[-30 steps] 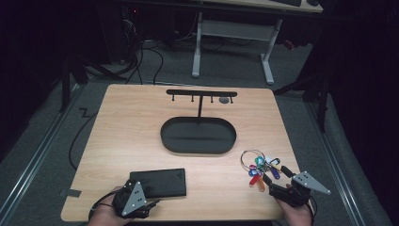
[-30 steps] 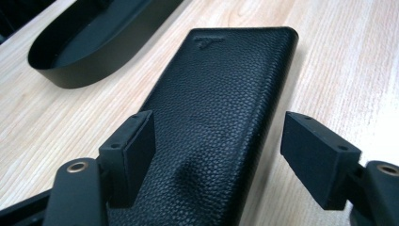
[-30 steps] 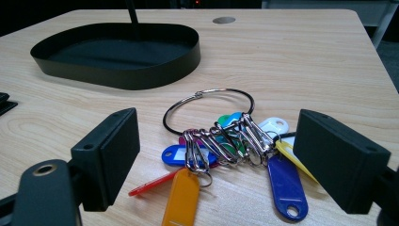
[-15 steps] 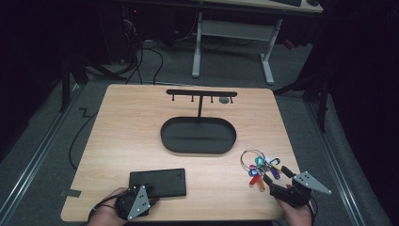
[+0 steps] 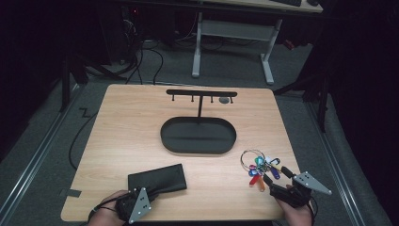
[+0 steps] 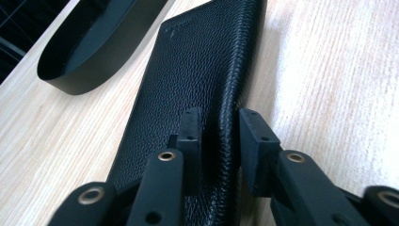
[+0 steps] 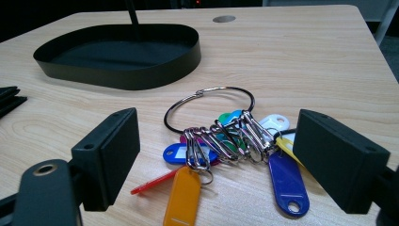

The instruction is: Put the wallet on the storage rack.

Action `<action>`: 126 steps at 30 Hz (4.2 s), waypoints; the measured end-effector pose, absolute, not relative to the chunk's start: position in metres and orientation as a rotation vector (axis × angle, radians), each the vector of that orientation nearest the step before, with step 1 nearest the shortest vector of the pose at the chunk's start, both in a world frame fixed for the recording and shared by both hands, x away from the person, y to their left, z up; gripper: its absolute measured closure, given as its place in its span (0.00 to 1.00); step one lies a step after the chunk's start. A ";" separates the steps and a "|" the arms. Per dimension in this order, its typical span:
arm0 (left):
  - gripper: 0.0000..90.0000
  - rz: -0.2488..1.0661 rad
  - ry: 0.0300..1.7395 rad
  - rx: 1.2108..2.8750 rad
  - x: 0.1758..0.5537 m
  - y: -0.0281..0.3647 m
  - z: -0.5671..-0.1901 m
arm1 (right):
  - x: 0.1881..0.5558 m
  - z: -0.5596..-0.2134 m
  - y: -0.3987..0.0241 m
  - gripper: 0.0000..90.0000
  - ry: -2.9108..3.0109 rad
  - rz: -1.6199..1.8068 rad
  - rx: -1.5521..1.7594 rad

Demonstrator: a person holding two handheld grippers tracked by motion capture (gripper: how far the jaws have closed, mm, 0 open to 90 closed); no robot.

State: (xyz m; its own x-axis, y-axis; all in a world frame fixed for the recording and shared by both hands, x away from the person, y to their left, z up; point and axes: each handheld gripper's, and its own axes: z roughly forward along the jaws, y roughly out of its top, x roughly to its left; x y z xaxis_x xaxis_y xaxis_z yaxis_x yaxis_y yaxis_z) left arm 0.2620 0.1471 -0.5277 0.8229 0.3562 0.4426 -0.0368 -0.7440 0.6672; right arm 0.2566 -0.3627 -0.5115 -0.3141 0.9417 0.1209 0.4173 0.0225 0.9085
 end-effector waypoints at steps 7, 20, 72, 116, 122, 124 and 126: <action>0.88 0.740 0.295 2.239 0.265 0.150 -0.516 | 0.257 -0.512 -0.364 0.17 1.770 1.262 1.387; 0.89 0.734 0.411 2.161 0.271 0.153 -0.505 | 0.256 -0.512 -0.365 0.17 1.775 1.256 1.383; 0.77 0.302 0.648 1.874 0.291 0.172 -0.486 | 0.253 -0.514 -0.367 0.17 1.772 1.239 1.405; 0.69 0.351 0.705 1.920 0.264 0.211 -0.501 | 0.256 -0.514 -0.369 0.17 1.765 1.270 1.412; 0.78 0.361 0.683 1.923 0.261 0.211 -0.502 | 0.256 -0.514 -0.368 0.17 1.767 1.268 1.412; 0.79 0.371 0.683 1.925 0.259 0.210 -0.501 | 0.256 -0.514 -0.368 0.17 1.768 1.266 1.412; 0.79 0.375 0.677 1.936 0.259 0.209 -0.501 | 0.256 -0.514 -0.369 0.17 1.767 1.264 1.417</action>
